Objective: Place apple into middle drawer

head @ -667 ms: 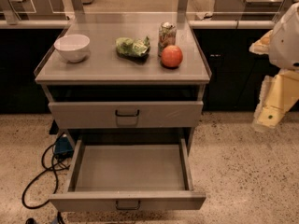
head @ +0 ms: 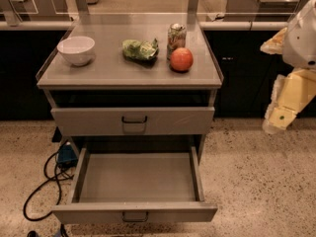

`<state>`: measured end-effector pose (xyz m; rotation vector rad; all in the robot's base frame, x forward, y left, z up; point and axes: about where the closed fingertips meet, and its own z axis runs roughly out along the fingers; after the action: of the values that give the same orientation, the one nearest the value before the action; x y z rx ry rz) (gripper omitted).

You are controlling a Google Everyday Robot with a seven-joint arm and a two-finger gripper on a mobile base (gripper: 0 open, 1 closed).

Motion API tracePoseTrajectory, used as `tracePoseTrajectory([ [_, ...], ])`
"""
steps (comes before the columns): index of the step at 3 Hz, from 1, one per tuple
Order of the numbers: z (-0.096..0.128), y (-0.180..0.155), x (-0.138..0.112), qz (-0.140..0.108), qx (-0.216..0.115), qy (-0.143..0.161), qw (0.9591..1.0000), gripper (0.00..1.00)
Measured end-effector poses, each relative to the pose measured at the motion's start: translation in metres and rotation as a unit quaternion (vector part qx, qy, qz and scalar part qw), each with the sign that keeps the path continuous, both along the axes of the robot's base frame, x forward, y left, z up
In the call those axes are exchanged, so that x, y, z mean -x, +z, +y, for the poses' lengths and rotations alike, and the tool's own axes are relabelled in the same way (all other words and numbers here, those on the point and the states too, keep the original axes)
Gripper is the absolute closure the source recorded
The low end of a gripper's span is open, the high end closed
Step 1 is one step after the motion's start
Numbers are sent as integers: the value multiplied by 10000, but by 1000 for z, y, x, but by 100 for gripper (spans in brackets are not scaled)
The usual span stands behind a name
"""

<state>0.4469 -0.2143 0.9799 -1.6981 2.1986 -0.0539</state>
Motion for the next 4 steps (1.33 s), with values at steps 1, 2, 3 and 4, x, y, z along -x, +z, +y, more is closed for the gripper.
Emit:
tracePoseTrajectory([
  [1,7,-2,-28,-18,-520,51,9986,0],
  [2,7,-2,-28,-19,-522,51,9986,0],
  [3,6,4,-45,-228,-1073,39,9940,0],
  [4,21,23,-100,-580,-2096,-98,9760,0],
])
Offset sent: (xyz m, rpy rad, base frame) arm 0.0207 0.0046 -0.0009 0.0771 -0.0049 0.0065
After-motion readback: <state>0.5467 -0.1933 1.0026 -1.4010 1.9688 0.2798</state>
